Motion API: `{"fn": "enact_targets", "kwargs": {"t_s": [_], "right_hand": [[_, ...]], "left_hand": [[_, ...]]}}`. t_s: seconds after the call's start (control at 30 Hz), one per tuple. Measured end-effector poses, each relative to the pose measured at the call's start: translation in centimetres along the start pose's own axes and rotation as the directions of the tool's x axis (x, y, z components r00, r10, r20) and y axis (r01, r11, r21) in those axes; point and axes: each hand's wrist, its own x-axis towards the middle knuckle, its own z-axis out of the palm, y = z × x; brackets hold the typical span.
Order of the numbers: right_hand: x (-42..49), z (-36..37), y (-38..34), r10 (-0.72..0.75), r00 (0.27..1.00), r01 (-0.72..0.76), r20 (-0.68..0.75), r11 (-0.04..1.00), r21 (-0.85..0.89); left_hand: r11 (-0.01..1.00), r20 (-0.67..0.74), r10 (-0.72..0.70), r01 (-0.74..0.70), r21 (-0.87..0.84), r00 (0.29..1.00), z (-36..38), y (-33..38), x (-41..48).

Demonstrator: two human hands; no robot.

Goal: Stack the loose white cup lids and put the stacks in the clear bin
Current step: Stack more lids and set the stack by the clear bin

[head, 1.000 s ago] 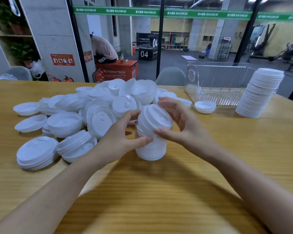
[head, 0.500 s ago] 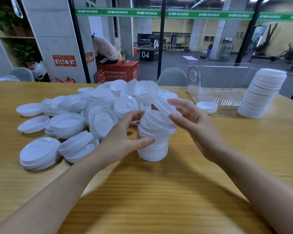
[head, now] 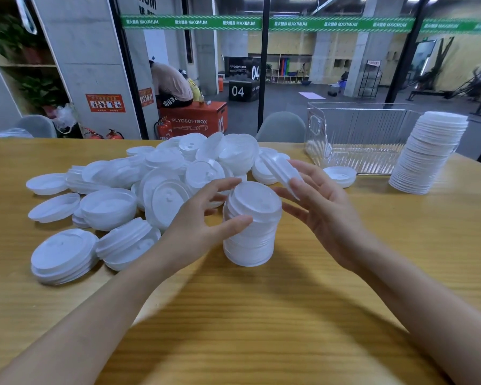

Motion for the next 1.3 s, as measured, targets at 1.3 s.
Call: {"fn": "enact_targets", "kwargs": {"t_s": [1.3], "right_hand": [[0.7,0.8,0.1,-0.059,0.957,0.22,0.286,0.789,-0.574]], "left_hand": [[1.0,0.025,-0.02,0.021,-0.022,0.999,-0.6,-0.3,0.0]]}}
